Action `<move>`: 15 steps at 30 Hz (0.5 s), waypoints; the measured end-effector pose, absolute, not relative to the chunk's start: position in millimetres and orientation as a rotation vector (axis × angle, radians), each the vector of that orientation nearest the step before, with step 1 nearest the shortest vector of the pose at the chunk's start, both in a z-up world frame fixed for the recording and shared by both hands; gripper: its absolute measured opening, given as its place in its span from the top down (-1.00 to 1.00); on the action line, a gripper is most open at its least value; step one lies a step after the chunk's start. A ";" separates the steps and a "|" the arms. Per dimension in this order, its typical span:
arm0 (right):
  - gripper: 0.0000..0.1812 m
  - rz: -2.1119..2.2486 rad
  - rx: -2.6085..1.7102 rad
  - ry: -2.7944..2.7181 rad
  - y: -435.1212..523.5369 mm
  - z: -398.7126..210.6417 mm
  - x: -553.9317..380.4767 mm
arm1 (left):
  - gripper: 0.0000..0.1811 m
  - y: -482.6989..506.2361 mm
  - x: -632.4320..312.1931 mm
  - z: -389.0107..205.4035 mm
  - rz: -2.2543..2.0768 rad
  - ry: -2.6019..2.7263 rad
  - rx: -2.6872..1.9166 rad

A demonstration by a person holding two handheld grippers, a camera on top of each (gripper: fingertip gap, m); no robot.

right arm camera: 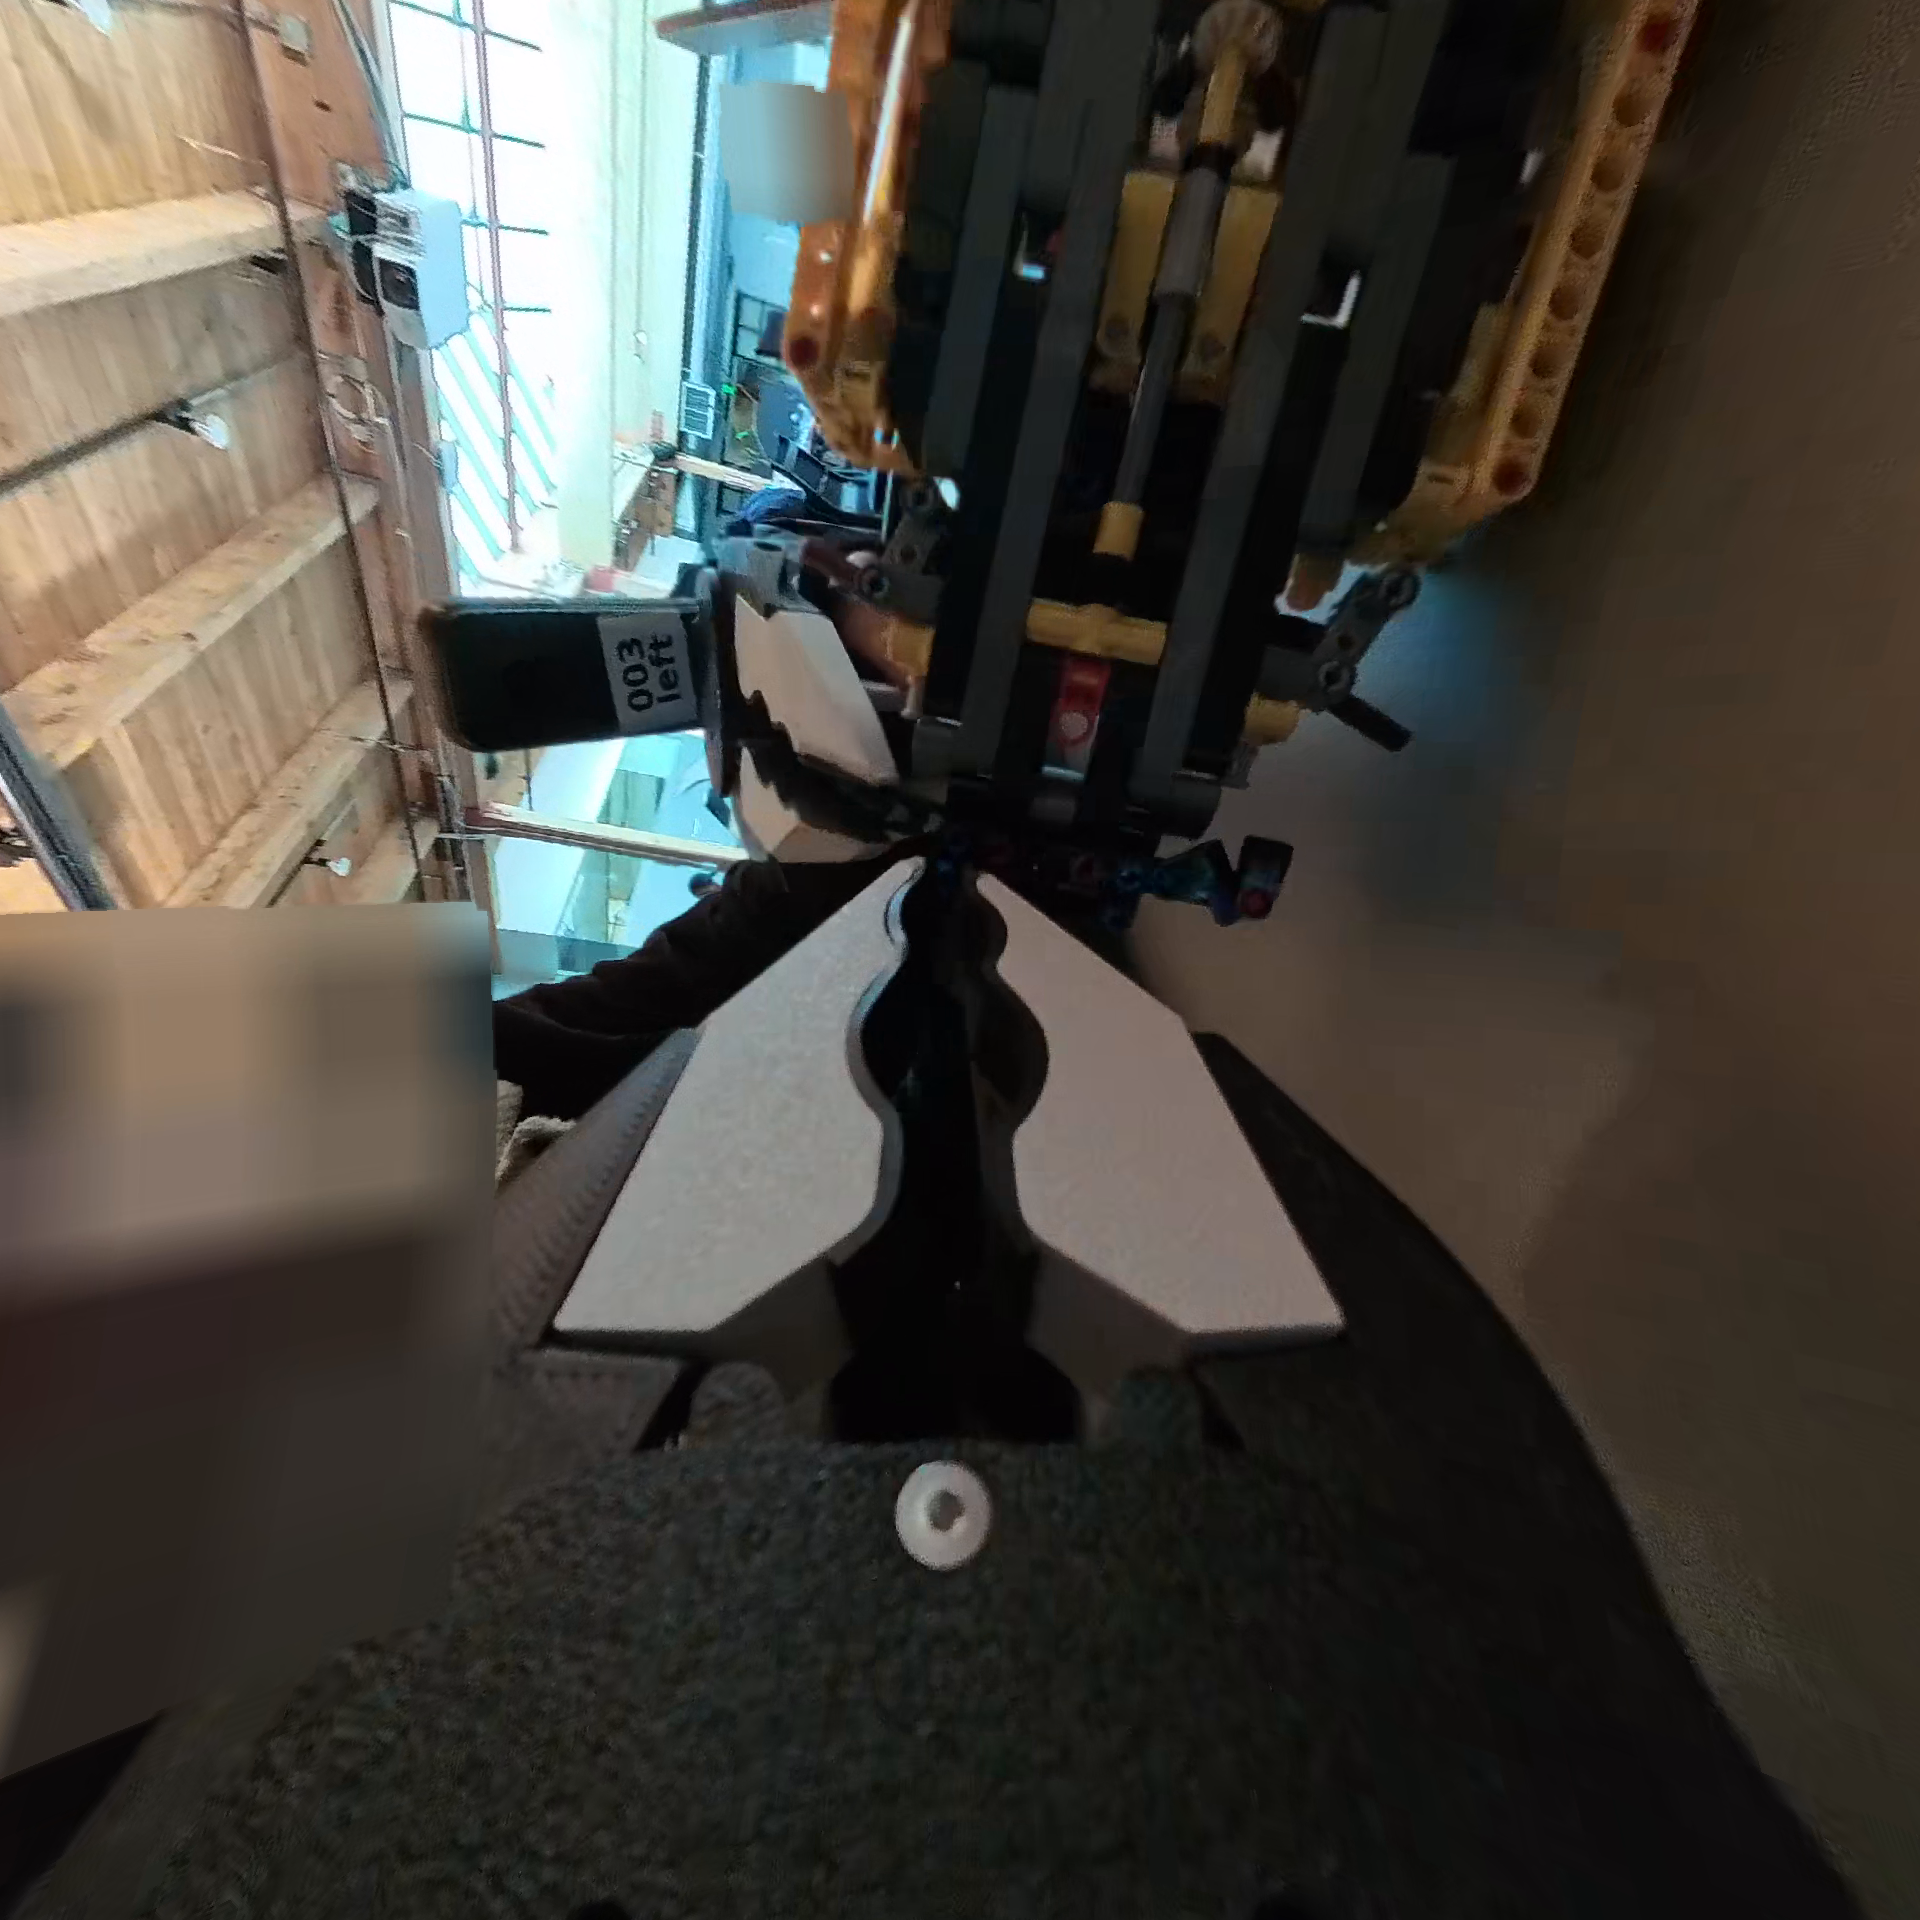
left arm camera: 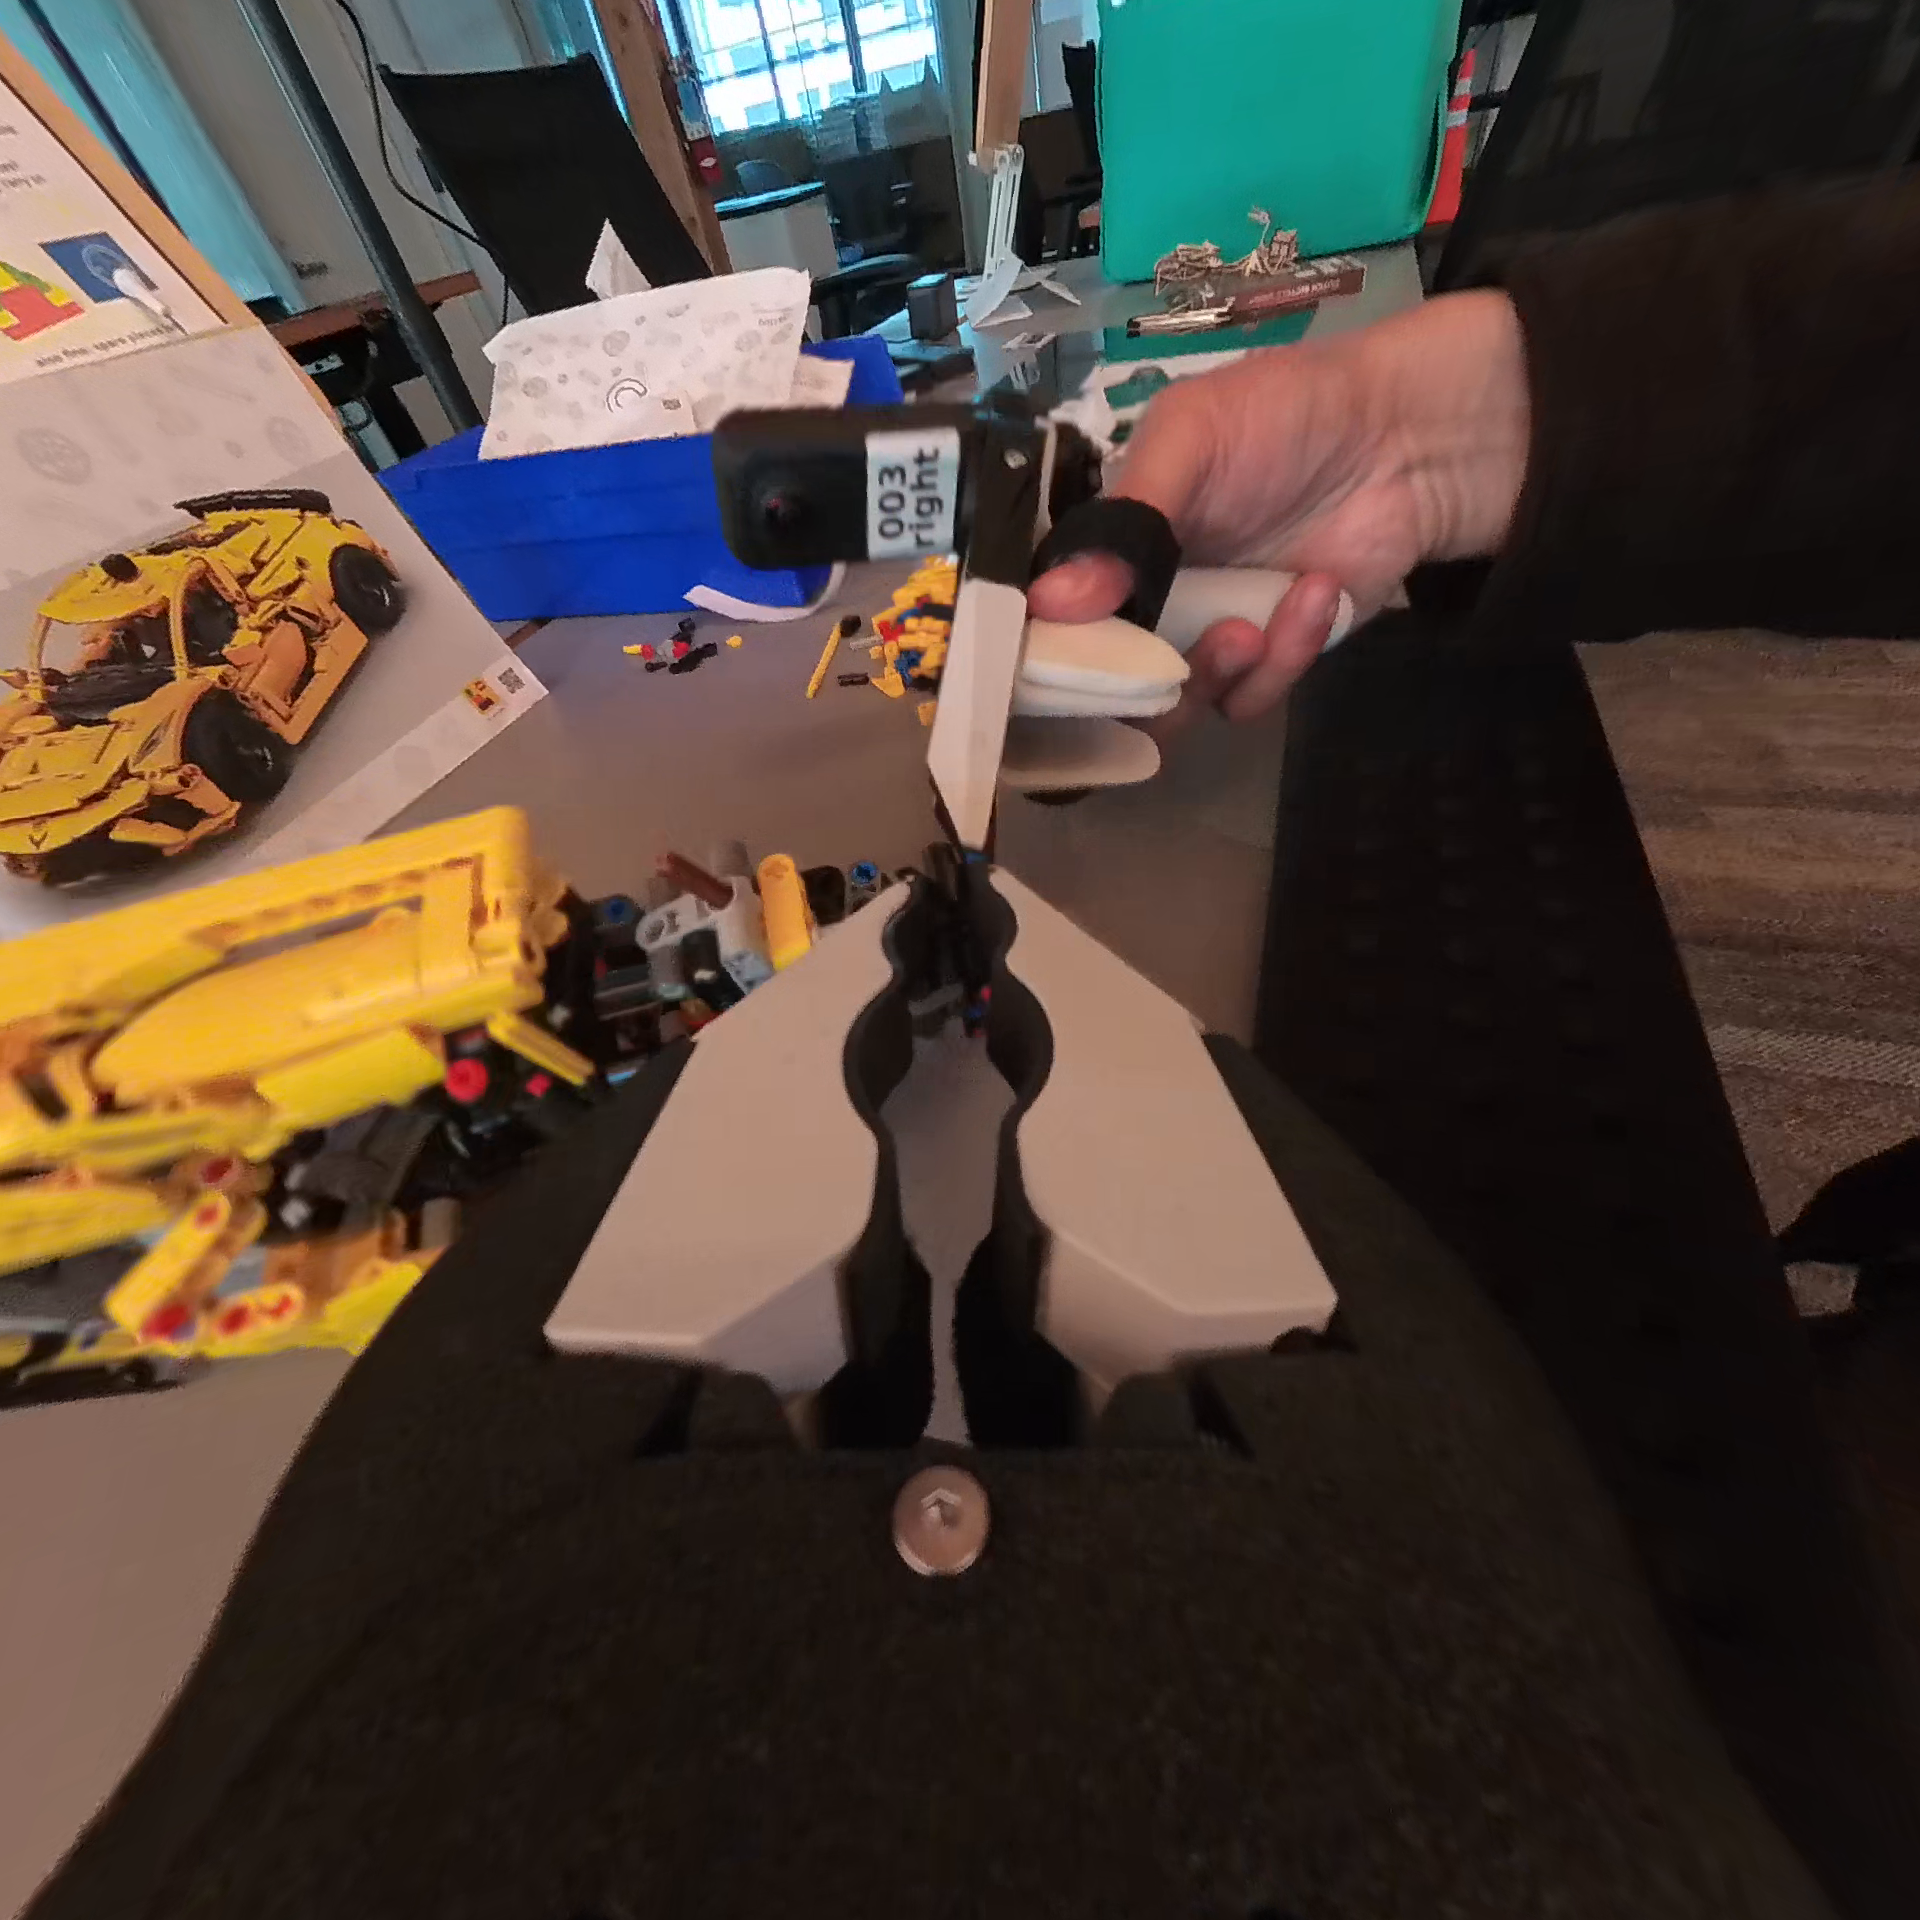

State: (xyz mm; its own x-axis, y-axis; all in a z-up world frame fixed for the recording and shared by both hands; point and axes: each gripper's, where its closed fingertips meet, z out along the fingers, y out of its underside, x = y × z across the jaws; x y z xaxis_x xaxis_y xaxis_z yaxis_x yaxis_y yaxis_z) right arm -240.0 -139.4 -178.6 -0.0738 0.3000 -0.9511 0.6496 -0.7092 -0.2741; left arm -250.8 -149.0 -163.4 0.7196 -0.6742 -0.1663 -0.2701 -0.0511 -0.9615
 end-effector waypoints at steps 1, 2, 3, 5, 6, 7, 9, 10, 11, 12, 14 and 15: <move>0.98 -1.845 1.939 1.045 -137.6 -176.9 -239.6 | 0.92 -148.8 -250.2 -163.2 -0.380 0.784 -1.638; 0.98 -1.833 1.945 1.060 -136.6 -176.3 -239.1 | 0.92 -148.8 -249.4 -163.0 -0.371 0.796 -1.643; 0.98 -1.826 1.948 1.070 -135.6 -175.4 -238.7 | 0.92 -149.1 -248.6 -163.1 -0.355 0.812 -1.647; 0.98 -1.780 1.982 1.110 -137.0 -177.9 -238.1 | 0.92 -149.5 -247.3 -164.9 -0.320 0.841 -1.657; 0.97 -1.735 2.021 1.166 -138.8 -181.4 -237.1 | 0.92 -150.3 -246.5 -167.8 -0.312 0.847 -1.672; 0.97 -1.696 2.069 1.235 -139.5 -183.3 -236.7 | 0.91 -151.2 -246.2 -170.0 -0.304 0.835 -1.689; 0.98 -1.603 2.156 1.386 -144.2 -182.3 -237.6 | 0.91 -155.3 -247.9 -171.1 -0.229 0.831 -1.705; 0.98 -1.550 2.182 1.474 -148.6 -180.8 -238.1 | 0.87 -156.6 -251.6 -170.5 -0.141 0.849 -1.696; 0.98 -1.502 2.204 1.538 -152.8 -179.9 -239.1 | 0.65 -155.9 -257.4 -167.9 -0.036 0.856 -1.675; 0.97 -1.457 2.231 1.584 -155.2 -180.6 -240.3 | 0.55 -156.1 -259.5 -166.1 0.033 0.876 -1.654; 0.97 -1.416 2.260 1.602 -157.4 -182.5 -242.6 | 0.54 -157.6 -252.8 -168.3 0.040 0.912 -1.645; 0.96 -1.433 2.254 1.592 -159.2 -180.7 -244.2 | 0.54 -157.9 -247.7 -171.7 0.013 0.926 -1.655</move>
State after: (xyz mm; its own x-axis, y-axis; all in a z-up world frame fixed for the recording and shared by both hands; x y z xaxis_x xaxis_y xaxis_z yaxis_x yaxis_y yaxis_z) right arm -244.2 -159.2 -180.7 0.0516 0.7271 -0.6845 0.7570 -0.4756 -0.4481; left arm -247.7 -157.9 -171.7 0.6851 -0.5561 -0.4706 -0.5693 -0.0055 -0.8221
